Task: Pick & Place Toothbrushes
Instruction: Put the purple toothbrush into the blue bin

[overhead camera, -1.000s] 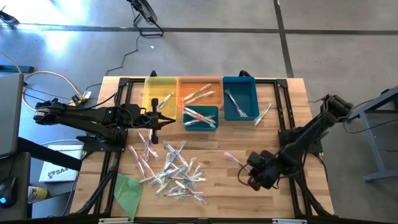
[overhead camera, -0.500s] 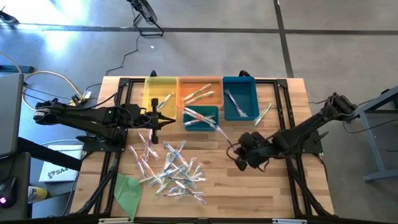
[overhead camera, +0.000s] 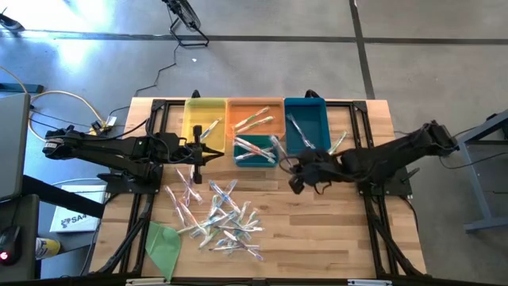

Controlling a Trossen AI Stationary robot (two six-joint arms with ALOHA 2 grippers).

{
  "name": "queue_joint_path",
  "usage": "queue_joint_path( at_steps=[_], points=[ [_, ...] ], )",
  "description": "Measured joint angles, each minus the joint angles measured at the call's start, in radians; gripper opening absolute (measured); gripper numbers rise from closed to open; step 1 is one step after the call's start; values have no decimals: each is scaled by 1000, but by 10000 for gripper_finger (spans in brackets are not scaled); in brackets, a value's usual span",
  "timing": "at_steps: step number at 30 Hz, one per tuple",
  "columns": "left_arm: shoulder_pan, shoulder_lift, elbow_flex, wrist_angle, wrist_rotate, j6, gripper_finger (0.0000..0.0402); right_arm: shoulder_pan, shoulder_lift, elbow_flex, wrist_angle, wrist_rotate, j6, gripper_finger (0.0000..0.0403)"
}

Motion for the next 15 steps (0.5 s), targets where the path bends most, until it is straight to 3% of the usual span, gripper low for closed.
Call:
queue_joint_path(
  at_steps=[15],
  points=[
    [0,0,0,0,0,0,0,-320,0,30,-1,-25,-163,15]
  ],
)
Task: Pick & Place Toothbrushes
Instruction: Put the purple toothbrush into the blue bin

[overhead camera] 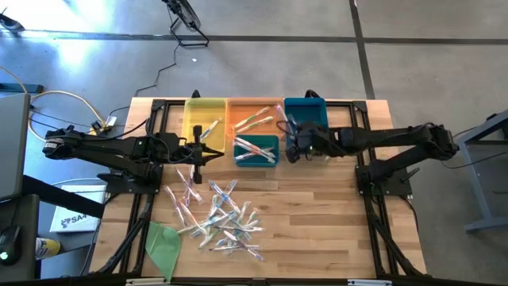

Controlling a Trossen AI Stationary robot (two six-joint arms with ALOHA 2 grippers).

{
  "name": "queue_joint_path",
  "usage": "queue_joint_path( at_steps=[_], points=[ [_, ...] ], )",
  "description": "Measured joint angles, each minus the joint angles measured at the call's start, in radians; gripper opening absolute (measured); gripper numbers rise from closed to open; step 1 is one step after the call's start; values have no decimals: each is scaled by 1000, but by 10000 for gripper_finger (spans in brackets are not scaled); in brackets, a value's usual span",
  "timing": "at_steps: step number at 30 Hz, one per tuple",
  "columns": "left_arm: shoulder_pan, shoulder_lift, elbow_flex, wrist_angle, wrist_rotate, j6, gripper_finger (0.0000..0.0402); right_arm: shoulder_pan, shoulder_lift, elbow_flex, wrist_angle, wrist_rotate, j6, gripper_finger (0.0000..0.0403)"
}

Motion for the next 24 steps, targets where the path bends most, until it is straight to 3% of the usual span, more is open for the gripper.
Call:
queue_joint_path(
  at_steps=[12,24],
  points=[
    [0,0,0,0,0,0,0,-244,1,0,-2,-86,-146,15],
    [0,0,0,0,0,0,0,-397,51,0,-39,-126,-200,15]
  ],
)
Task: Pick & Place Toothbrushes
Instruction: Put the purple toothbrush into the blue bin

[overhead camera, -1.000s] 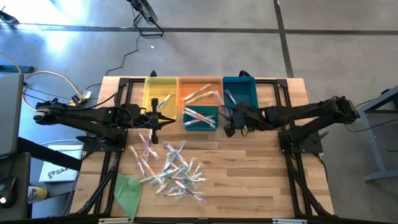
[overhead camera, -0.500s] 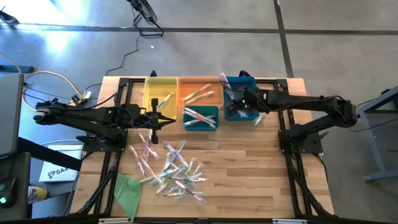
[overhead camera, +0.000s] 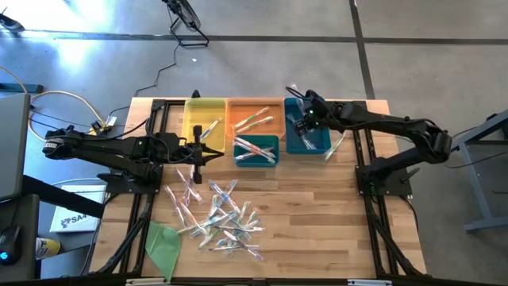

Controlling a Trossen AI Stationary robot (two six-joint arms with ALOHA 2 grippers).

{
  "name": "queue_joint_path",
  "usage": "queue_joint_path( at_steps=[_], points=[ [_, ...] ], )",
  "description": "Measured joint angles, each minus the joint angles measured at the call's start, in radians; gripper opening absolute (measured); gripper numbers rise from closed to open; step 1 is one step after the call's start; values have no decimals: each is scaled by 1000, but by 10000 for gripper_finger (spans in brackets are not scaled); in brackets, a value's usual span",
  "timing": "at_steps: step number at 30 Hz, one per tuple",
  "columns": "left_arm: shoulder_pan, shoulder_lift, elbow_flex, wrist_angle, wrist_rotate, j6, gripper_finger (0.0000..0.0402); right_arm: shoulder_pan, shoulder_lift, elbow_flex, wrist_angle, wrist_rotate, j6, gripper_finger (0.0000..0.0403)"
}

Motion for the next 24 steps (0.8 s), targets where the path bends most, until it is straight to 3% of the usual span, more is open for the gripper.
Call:
queue_joint_path(
  at_steps=[24],
  points=[
    [0,0,0,0,0,0,0,-79,316,0,-34,-68,-24,15]
  ],
)
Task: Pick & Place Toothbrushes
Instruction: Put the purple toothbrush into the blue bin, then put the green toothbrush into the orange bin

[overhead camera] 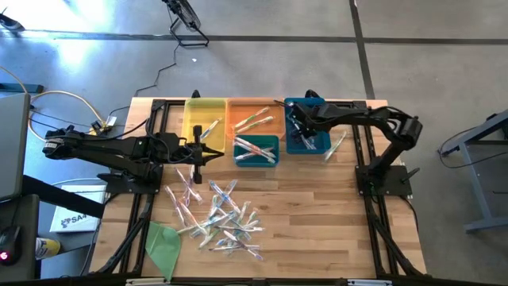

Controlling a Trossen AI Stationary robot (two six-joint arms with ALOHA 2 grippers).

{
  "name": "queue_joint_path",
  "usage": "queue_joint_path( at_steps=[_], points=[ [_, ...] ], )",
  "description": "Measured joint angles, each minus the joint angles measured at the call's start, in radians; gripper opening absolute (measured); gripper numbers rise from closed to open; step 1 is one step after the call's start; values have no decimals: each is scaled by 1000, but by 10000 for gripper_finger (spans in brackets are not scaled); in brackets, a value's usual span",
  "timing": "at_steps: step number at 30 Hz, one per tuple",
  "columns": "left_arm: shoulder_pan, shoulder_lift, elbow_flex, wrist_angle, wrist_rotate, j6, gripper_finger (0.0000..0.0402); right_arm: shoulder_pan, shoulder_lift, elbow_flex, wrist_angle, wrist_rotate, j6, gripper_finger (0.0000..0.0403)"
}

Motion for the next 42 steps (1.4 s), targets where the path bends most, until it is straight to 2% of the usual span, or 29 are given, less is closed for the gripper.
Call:
queue_joint_path(
  at_steps=[7,24,26,35,39,42],
  points=[
    [0,0,0,0,0,0,0,-17,35,0,-70,-2,-19,15],
    [0,0,0,0,0,0,0,-22,35,0,-68,-1,-36,15],
    [0,0,0,0,0,0,0,-22,35,0,-68,-1,-37,25],
    [0,0,0,0,0,0,0,-18,35,0,-68,-1,-36,115],
    [0,0,0,0,0,0,0,-18,34,0,-70,-1,-37,119],
    [0,0,0,0,0,0,0,-18,21,0,-74,-12,-41,102]
  ],
)
